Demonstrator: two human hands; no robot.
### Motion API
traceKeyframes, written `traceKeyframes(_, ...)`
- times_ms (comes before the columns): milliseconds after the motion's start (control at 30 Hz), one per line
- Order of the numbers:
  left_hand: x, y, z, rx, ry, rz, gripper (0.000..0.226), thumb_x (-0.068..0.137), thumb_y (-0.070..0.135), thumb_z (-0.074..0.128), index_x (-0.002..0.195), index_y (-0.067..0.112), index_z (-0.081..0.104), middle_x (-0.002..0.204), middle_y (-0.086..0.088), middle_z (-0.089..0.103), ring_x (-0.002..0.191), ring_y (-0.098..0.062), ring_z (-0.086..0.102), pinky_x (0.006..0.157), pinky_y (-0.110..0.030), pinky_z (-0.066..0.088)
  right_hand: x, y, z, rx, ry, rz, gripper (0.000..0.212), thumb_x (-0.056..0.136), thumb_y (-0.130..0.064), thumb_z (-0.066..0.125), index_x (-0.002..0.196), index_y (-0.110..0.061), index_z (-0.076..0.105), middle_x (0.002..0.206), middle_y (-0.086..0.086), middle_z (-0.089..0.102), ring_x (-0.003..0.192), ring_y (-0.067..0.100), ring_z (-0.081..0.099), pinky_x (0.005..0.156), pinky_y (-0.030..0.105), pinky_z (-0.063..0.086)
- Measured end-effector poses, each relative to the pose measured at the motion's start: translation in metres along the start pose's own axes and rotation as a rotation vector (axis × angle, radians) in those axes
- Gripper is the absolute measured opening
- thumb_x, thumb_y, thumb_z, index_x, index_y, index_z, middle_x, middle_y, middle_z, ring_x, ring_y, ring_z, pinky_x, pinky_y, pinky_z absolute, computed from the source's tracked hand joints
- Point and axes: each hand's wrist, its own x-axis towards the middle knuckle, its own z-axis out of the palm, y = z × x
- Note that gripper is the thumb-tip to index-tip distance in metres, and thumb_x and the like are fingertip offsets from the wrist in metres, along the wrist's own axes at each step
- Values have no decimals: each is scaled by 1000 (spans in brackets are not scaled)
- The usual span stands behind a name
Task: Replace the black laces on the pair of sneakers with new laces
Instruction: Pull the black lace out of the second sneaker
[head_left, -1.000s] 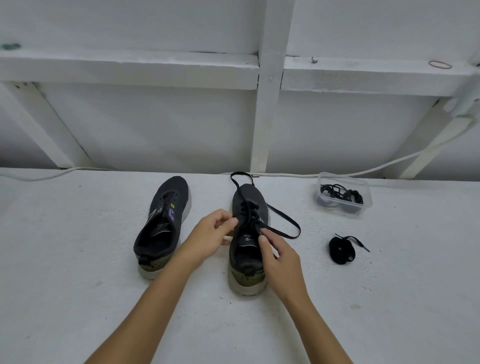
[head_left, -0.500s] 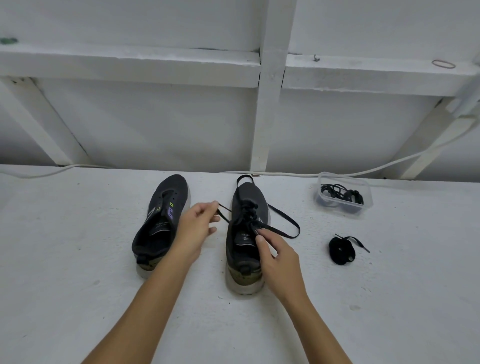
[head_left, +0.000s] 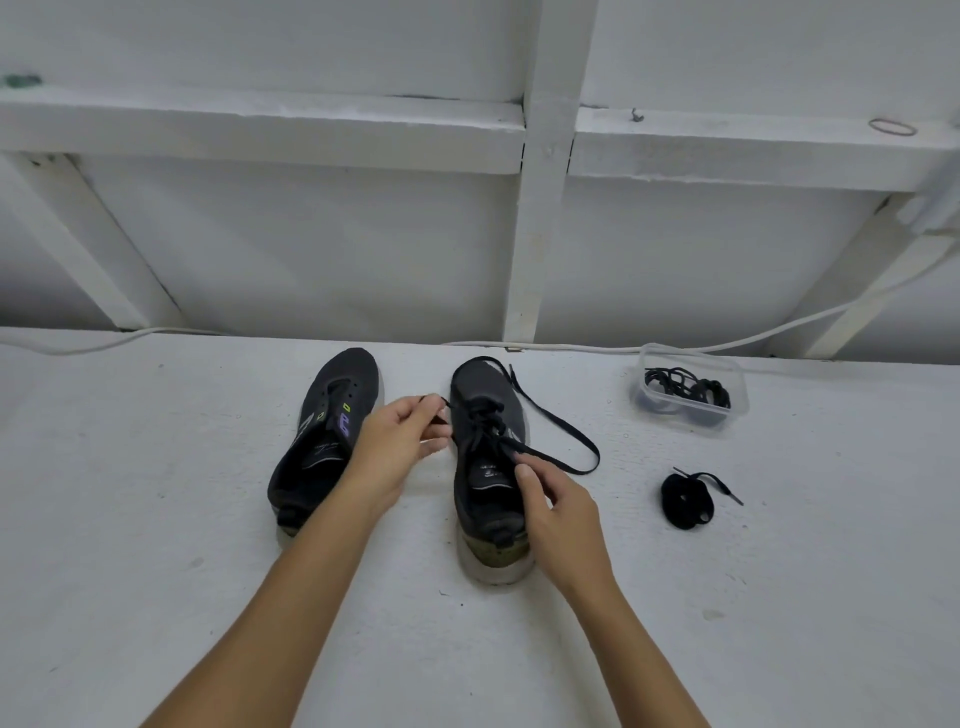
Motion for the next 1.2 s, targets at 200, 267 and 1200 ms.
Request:
traceKeyframes(200,-12,-9,-2,191,-370,-93,32,97,34,60,112,8,72,112,-2,74,102,-22,70,89,-31,57,4,-1,-2,-31,6,10,21,102,-27,57,115,-29,74,107,-22,71,101,-13,61,80,4,45)
traceKeyframes(267,-15,-15,-6,181,-364,-28,21,97,20,62,108,5,73,118,5,73,108,-27,69,92,-31,57,1,-1,-1,-34,38,-16,20,102,-24,57,111,-29,74,101,-26,71,100,-12,62,79,5,45)
traceKeyframes(1200,-7,-24,16,-44,32,-81,32,103,39,49,102,13,67,97,-4,66,86,-16,64,71,-32,55,-14,2,-16,-103,96,-35,22,101,-26,59,117,-36,70,97,-40,61,98,-24,56,80,1,42)
